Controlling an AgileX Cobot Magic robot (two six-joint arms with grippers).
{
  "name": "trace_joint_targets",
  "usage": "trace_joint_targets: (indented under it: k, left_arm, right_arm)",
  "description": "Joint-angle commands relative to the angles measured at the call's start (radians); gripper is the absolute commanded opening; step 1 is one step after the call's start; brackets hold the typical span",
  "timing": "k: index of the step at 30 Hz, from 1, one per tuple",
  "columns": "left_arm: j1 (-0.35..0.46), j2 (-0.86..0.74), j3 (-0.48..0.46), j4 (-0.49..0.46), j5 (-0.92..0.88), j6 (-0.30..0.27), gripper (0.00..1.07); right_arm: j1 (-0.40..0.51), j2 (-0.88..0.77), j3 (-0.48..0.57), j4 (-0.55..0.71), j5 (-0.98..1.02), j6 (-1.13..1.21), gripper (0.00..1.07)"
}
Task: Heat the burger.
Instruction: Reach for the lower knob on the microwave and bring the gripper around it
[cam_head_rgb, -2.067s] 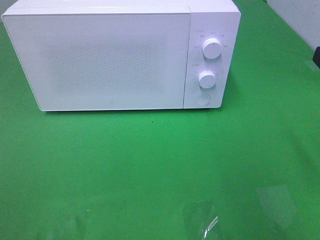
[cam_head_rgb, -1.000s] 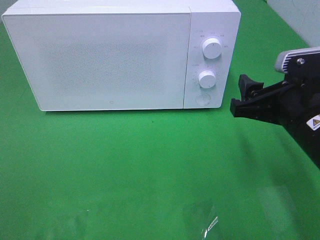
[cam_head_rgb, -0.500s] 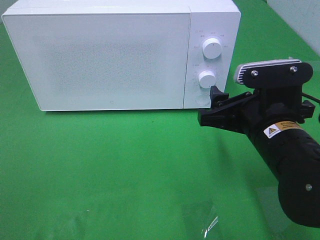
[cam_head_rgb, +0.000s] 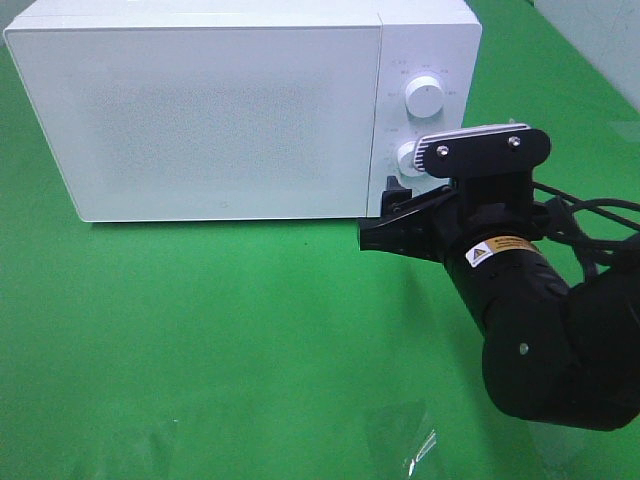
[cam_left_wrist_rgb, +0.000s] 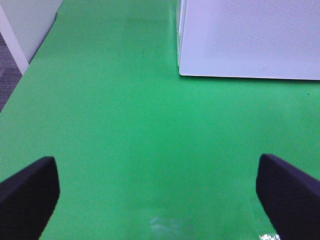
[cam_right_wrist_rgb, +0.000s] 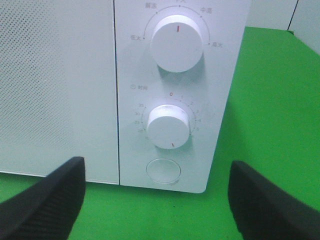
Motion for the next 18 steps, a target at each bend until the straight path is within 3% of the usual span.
trace_joint_targets:
  k: [1,18]
  left_arm:
    - [0.003,-0.016,0.003,-0.003,-0.014,0.000,1.01]
    - [0.003,-0.016,0.003,-0.002,-0.014,0.000,1.01]
  right_arm:
    - [-0.013,0.020,-0.024,-0.015,-0.090,-0.020,0.76]
    - [-0.144,0.093,-0.140,-0.132,-0.032,-0.021,0.76]
